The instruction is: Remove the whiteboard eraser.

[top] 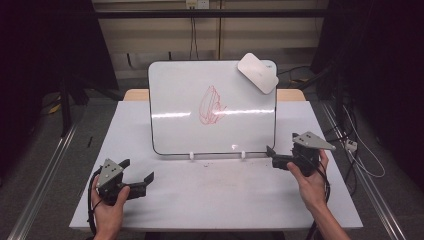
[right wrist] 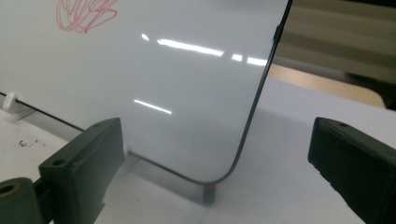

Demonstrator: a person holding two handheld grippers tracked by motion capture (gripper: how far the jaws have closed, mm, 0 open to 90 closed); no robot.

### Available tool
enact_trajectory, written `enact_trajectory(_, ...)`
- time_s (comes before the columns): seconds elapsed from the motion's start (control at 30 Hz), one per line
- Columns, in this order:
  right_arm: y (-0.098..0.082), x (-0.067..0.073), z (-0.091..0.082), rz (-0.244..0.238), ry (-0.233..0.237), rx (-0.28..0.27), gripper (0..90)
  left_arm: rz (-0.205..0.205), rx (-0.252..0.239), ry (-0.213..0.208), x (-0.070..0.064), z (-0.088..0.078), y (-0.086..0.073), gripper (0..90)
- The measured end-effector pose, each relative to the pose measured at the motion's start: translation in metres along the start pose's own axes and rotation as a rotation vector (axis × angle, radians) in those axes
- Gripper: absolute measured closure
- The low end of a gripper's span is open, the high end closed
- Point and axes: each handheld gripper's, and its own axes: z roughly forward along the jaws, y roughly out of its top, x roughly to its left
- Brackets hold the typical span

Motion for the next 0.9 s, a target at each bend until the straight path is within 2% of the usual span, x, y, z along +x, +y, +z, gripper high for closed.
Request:
enact_trajectory(0.1,0.007,-0.002,0.001,0.003,0.005,-0.001,3.0,-0.001,0.001,-0.003,0.0,0.0,0.0,5.0)
enact_trajectory(0.2,0.02,-0.002,0.003,-0.002,-0.002,-0.013,5.8,0.039,0.011,0.0,-0.002,0.001,0.002,4.9)
enact_trajectory(0.23,0.02,-0.002,0.003,-0.002,-0.002,-0.013,5.8,0.038,0.003,-0.006,-0.002,0.0,0.003,4.9)
enact_trajectory(0.27,0.026,0.0,0.004,-0.021,-0.021,-0.014,8.4,0.032,-0.003,-0.004,-0.003,0.001,0.004,4.7)
enact_trajectory(0.3,0.026,0.0,0.004,-0.021,-0.021,-0.014,8.4,0.041,0.001,0.0,-0.003,0.0,0.003,4.7)
enact_trajectory(0.33,0.032,0.002,0.006,-0.067,-0.042,-0.025,9.0,0.039,0.002,0.002,-0.002,0.001,0.003,4.6)
enact_trajectory(0.4,0.035,0.003,0.007,-0.076,-0.049,-0.026,9.5,0.018,0.005,-0.005,-0.002,0.001,0.001,4.6)
enact_trajectory(0.5,0.046,0.005,0.011,-0.078,-0.043,-0.028,6.7,0.024,0.009,-0.001,-0.001,0.001,0.001,4.6)
enact_trajectory(0.63,0.064,0.005,0.019,-0.087,-0.037,-0.039,11.0,0.03,0.003,0.002,0.0,-0.001,0.002,4.6)
enact_trajectory(0.73,0.072,0.005,0.023,-0.093,-0.02,-0.032,8.2,0.031,0.004,0.004,0.0,-0.001,0.001,4.6)
enact_trajectory(0.87,0.091,0.001,0.031,-0.1,-0.012,-0.03,11.4,0.028,0.011,0.001,0.001,0.0,0.0,4.6)
enact_trajectory(0.9,0.091,0.001,0.031,-0.1,-0.012,-0.03,11.4,0.026,0.009,-0.002,0.001,0.0,0.0,4.6)
